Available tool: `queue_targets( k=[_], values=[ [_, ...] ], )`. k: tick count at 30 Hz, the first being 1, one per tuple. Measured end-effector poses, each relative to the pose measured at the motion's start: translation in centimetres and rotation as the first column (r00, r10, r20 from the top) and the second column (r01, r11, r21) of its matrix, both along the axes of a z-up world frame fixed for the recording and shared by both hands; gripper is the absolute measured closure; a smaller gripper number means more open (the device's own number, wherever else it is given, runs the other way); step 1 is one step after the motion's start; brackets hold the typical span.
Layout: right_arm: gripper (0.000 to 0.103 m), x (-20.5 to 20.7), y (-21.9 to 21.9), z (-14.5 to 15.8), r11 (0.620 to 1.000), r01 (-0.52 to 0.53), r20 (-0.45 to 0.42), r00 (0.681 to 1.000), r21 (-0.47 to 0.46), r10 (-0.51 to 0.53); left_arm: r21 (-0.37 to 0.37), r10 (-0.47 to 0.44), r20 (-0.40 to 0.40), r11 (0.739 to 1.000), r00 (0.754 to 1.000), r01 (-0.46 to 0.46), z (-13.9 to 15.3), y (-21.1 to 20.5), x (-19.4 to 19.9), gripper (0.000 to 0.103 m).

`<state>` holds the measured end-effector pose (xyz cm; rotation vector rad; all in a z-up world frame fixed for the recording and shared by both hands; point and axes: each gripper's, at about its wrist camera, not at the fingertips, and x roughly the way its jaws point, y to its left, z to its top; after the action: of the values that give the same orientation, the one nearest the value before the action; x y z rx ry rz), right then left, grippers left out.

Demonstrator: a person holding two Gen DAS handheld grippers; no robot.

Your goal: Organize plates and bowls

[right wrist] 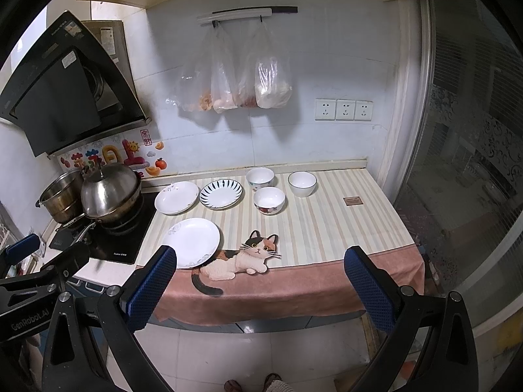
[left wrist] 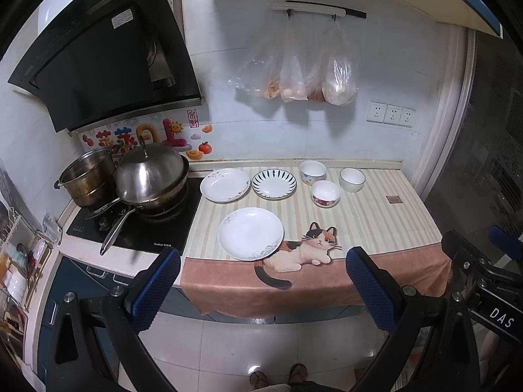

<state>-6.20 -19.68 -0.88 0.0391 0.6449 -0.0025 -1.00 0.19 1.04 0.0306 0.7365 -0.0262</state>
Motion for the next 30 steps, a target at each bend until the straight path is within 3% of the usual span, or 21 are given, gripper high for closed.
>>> queue_targets(
  k=[30],
  values=[
    [0.000, 0.5, -0.2, -0.7, 1.000, 0.005, -0.006, 1.000, 0.004, -0.005, -0.009, 0.003, -0.012, 1.000, 1.000, -0.003, -0.2, -0.3, 1.5, 0.000]
  ],
)
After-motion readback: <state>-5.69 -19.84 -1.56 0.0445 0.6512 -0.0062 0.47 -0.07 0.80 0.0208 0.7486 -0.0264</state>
